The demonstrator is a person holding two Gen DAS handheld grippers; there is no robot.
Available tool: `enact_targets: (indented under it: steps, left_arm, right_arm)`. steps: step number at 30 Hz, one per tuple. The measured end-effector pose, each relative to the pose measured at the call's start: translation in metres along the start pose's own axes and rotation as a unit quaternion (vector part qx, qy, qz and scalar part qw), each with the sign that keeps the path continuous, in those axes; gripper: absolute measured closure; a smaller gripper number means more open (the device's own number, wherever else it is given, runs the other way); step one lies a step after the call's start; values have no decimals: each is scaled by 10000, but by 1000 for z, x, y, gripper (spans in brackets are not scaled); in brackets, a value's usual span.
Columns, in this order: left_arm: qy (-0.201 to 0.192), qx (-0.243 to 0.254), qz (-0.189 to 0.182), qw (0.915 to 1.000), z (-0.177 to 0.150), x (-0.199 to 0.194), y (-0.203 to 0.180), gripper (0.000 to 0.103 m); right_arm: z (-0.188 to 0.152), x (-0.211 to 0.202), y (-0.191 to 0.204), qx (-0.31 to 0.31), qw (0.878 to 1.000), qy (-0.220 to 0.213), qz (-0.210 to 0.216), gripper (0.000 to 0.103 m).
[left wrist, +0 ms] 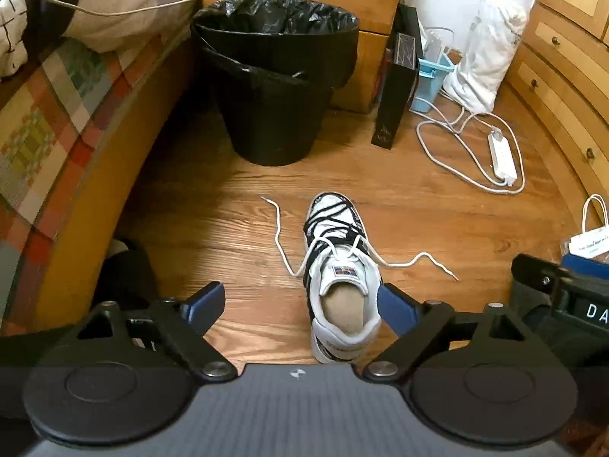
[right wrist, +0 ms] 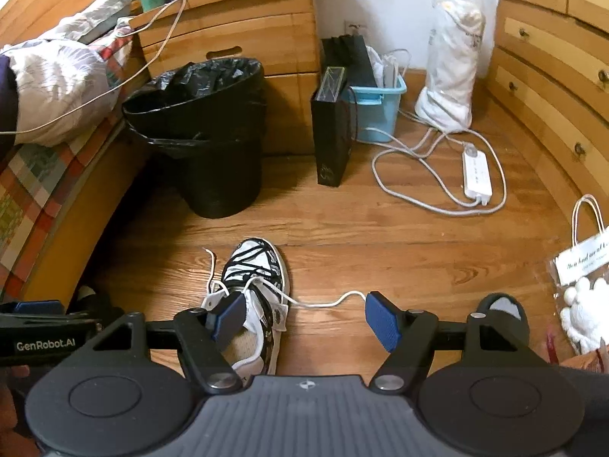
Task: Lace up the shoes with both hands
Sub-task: 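Approach the white striped sneaker with both grippers open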
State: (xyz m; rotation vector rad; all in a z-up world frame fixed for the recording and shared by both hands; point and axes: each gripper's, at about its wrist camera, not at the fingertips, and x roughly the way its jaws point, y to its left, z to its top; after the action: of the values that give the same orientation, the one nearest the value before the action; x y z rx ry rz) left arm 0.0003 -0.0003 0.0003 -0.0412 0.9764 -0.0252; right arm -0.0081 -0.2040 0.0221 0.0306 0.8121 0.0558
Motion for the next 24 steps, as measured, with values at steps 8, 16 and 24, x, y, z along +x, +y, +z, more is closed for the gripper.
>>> enact_targets:
  steps: [8,16,24]
  left_arm:
    - [-135,-95,-57,9998,1,4,2,13]
    - [33,-160,8,9999,9,7,3,13]
    - [5,-30,117,9999,9,16,1,13]
  right_arm:
    - [1,7,-9,206,9993,273,173,36]
    - [3,11,-10,369,9982,347,322,44]
    - [-1,17,-18,489,9975,396,317,47]
